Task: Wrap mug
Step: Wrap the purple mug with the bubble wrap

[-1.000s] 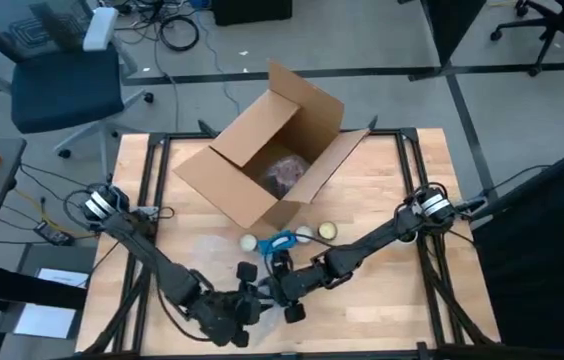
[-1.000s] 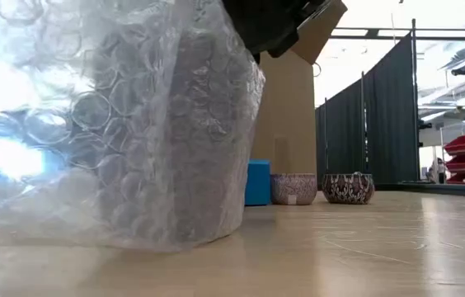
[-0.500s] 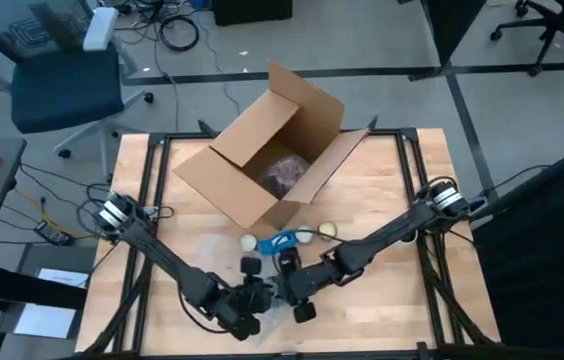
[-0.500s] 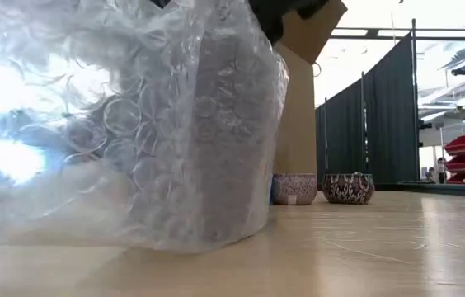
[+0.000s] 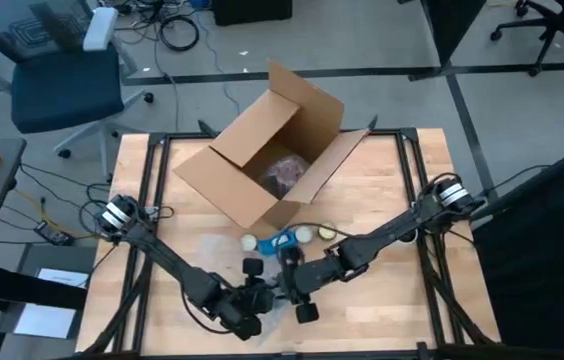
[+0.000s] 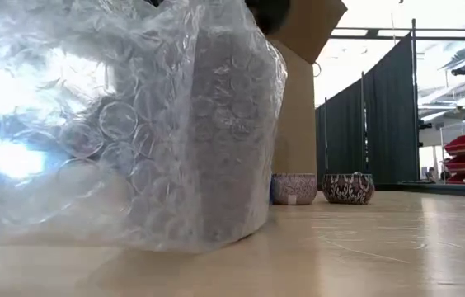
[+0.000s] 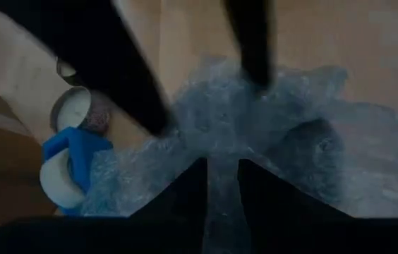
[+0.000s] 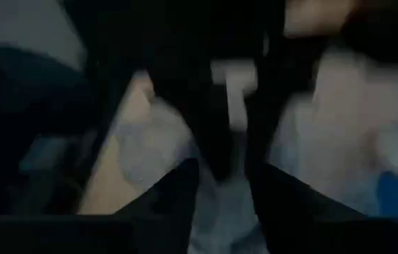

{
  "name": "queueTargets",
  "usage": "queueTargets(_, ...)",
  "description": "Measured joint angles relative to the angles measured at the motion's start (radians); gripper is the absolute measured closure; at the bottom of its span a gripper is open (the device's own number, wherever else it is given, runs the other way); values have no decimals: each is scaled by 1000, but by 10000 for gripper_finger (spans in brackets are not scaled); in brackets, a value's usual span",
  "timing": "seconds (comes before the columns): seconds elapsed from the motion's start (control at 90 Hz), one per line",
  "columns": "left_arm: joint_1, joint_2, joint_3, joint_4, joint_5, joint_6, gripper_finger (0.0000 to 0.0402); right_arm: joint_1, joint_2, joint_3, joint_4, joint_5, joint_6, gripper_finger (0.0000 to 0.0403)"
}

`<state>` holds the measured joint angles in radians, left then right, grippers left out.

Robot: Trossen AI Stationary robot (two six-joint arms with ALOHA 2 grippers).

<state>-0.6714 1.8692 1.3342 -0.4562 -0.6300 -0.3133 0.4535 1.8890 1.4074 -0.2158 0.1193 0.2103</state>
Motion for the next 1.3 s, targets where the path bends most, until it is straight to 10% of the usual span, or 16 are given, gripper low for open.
queueTargets(0.356, -64, -12, 292, -454, 6, -72, 333, -23, 85, 5, -52, -46, 60, 397)
queueTargets(0.633, -222, -18, 337, -710, 170, -525, 333, -23, 84, 4, -87, -37, 78, 402)
queueTargets(0.978, -128, -13, -124, -6, 124, -426, 333, -23, 88, 72, -210, -45, 85, 403)
queueTargets(1.3, 10, -2, -221, 395, 110, -149, 333, -28, 90, 121, -342, -71, 76, 403)
